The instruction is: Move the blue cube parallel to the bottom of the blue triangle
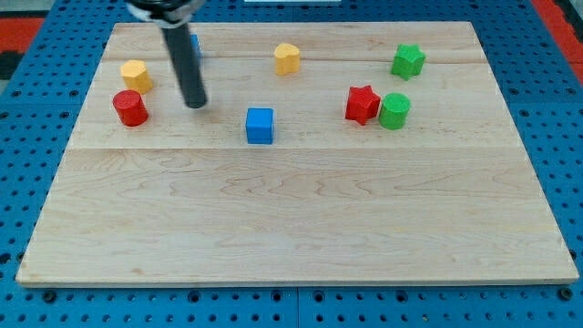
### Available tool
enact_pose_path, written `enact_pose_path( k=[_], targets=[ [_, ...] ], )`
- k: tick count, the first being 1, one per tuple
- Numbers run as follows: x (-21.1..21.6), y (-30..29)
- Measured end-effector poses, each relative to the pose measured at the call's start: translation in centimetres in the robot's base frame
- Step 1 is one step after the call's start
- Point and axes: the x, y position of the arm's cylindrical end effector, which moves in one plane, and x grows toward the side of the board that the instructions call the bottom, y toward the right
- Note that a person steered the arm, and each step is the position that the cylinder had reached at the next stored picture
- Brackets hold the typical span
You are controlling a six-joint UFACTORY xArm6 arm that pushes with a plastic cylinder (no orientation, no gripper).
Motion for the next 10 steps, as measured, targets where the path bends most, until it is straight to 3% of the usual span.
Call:
enact_pose_path(
  k=[2, 10],
  targets=[
    [-4.2, 13.6],
    [-7.3, 14.2]
  ],
)
